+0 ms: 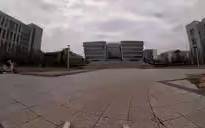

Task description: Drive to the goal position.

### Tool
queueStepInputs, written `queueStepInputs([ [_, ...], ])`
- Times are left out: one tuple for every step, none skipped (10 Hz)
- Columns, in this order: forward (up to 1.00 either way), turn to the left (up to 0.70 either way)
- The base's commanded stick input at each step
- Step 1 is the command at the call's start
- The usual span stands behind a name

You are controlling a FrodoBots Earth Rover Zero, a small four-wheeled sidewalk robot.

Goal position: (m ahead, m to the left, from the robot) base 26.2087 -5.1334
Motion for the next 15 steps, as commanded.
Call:
queueStepInputs([
  [0.7,-0.02],
  [0.7,0.0],
  [0.7,0.0],
  [0.7,-0.03],
  [0.7,-0.19],
  [0.7,-0.34],
  [0.7,-0.34],
  [0.7,-0.33],
  [0.7,-0.21],
  [0.7,-0.09],
  [0.7,0.0],
  [0.7,0.0],
  [0.7,0.0],
  [0.7,0.0],
  [0.7,0.0],
])
